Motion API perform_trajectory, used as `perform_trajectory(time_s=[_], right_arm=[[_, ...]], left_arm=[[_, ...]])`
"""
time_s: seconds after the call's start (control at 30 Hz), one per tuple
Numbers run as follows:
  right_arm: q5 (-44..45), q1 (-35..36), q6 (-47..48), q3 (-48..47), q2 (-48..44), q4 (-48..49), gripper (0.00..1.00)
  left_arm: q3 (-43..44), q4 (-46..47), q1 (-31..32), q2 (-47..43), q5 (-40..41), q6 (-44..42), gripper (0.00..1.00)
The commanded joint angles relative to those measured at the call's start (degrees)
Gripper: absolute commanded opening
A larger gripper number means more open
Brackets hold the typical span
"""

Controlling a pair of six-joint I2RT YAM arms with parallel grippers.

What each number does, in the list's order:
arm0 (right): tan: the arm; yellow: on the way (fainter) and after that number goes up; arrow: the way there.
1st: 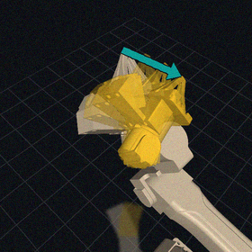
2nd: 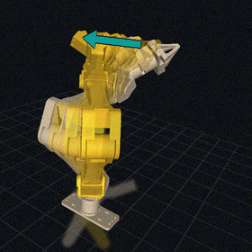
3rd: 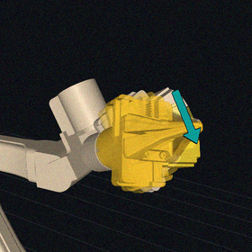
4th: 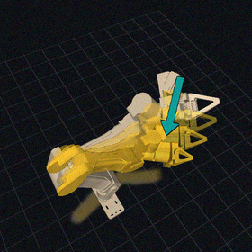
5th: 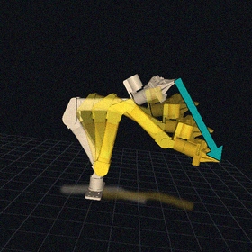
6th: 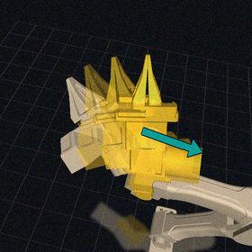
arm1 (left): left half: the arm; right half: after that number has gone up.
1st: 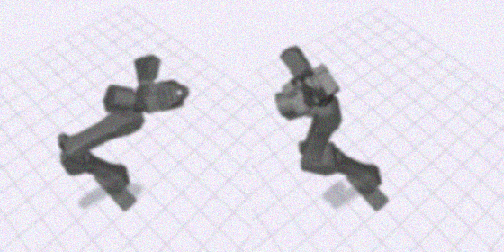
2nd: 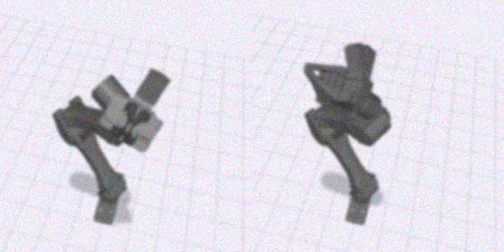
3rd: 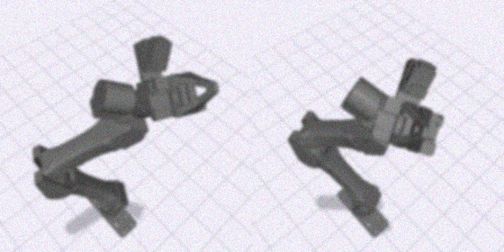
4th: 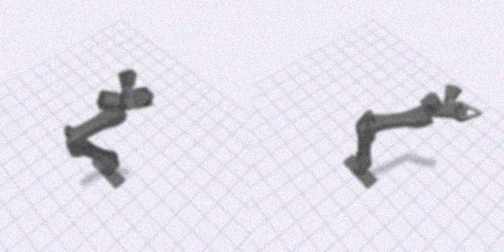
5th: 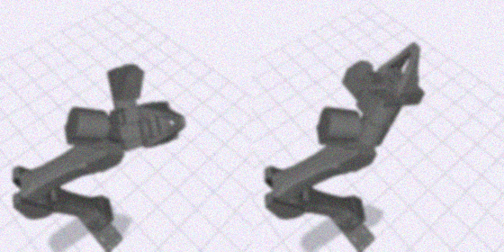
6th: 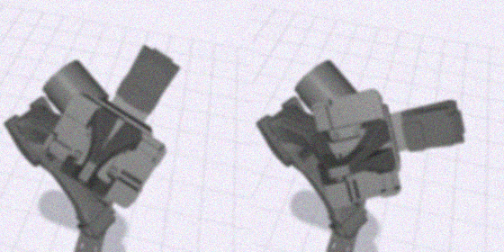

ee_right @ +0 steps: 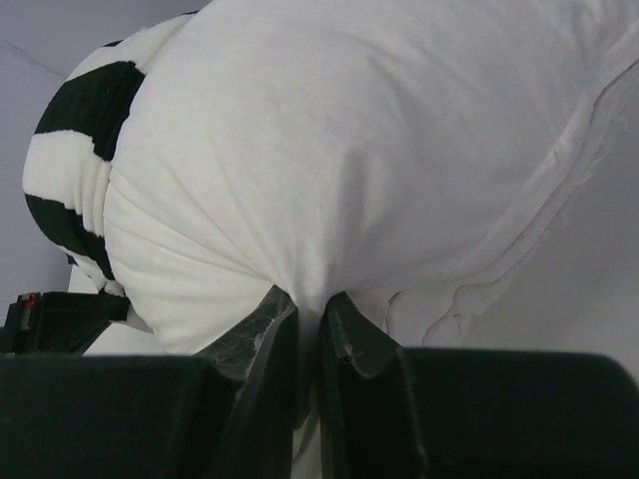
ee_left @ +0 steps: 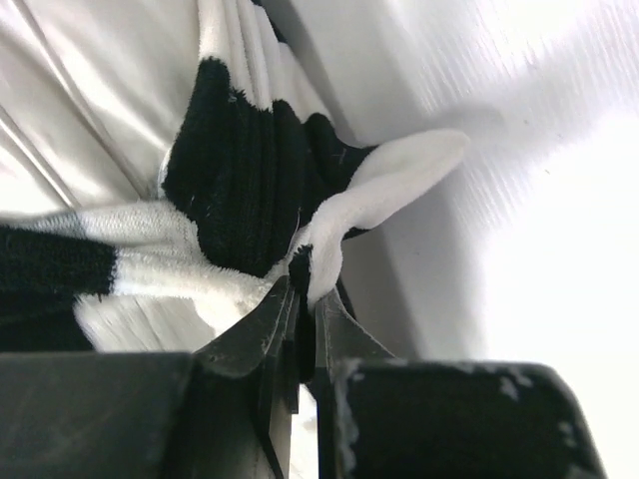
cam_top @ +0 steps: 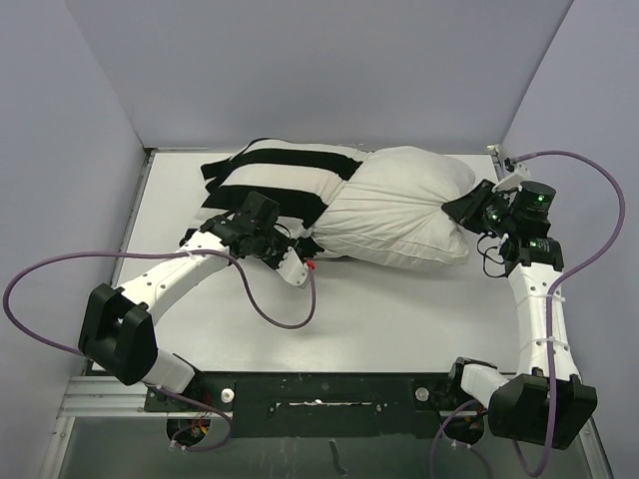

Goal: Remove the pillowcase from the pillow
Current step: Remove the pillow from the pillowcase.

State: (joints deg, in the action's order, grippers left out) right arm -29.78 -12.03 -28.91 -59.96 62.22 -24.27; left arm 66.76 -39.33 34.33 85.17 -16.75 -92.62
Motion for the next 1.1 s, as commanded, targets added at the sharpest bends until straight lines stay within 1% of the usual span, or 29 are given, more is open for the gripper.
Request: perform_trajectory(time_s=[0.0,0.1,0.17,0.2,0.27,0.3,0.33,0.37,0.4,0.43,0.47,0.57,0.63,0.7,0.73,0.77,0.83,0.97,1.0,1.07], right_arm=[[9.0,-4.7,0.4,-2.8,-1.5,11.7,0.00],[7.4,-4.7,-0.6,-0.7,-1.1,13.1,0.00],[5.7,-4.3,-1.3,1.1,-1.0,14.0,0.00],[4.8,-3.6,-1.5,2.0,-0.8,14.6,0.00],[4.8,-0.7,-0.4,3.4,-0.6,14.4,0.00],[5.8,1.1,0.8,4.0,-0.8,14.1,0.00],[7.0,3.2,2.5,4.5,-1.0,13.6,0.00],[8.0,4.8,3.9,4.9,-1.1,12.9,0.02],[8.7,6.4,5.0,5.3,-1.5,12.5,0.06],[9.1,7.5,5.8,5.9,-1.8,12.2,0.11],[9.2,8.0,6.4,6.6,-2.2,11.9,0.13],[9.3,9.0,8.2,8.3,-3.5,10.0,0.20],[9.2,9.6,9.1,9.4,-4.5,8.5,0.27],[9.4,9.9,9.9,10.3,-5.6,7.0,0.35],[9.5,10.1,10.1,10.7,-6.4,6.3,0.39],[9.6,10.1,10.2,11.0,-7.1,5.4,0.45],[9.9,10.1,10.3,11.5,-9.4,3.5,0.55],[11.2,10.0,9.9,12.7,-13.6,0.4,0.71],[12.0,10.0,9.6,12.7,-14.5,-0.3,0.77],[14.6,10.0,9.5,11.6,-16.0,-2.0,0.99]], left_arm=[[-4.9,-18.9,-11.8,-4.0,7.7,5.5,0.00],[-4.6,-24.9,-14.9,-3.9,5.2,7.2,0.00],[-3.9,-28.5,-15.0,-4.4,2.4,8.4,0.00],[-3.1,-30.5,-14.4,-4.9,0.6,9.2,0.11],[-0.4,-32.3,-11.2,-6.2,-2.6,13.2,0.39],[1.8,-32.4,-9.3,-7.0,-4.2,16.0,0.52],[4.4,-32.3,-7.7,-7.1,-6.2,20.1,0.61],[7.7,-32.8,-6.5,-6.6,-8.4,23.2,0.66],[11.8,-33.7,-5.7,-5.4,-10.6,26.1,0.69],[17.9,-35.3,-5.2,-3.6,-12.7,28.9,0.70],[23.3,-36.8,-5.0,-1.4,-14.8,31.5,0.75],[37.2,-37.7,-5.1,4.4,-18.8,38.5,0.77],[43.1,-33.2,-5.7,7.3,-18.8,43.2,0.77],[46.7,-26.6,-6.0,10.2,-16.1,47.1,0.76],[48.7,-24.2,-6.1,12.2,-14.2,47.9,0.76],[51.1,-22.8,-6.2,14.8,-12.1,50.5,0.76],[58.1,-22.6,-6.3,21.3,-8.1,53.7,0.77],[77.5,-25.6,-6.3,36.3,-5.6,61.7,0.79],[81.3,-24.6,-6.2,39.2,-4.4,63.2,0.83],[85.0,-21.9,-6.0,43.7,-1.6,65.1,0.84]])
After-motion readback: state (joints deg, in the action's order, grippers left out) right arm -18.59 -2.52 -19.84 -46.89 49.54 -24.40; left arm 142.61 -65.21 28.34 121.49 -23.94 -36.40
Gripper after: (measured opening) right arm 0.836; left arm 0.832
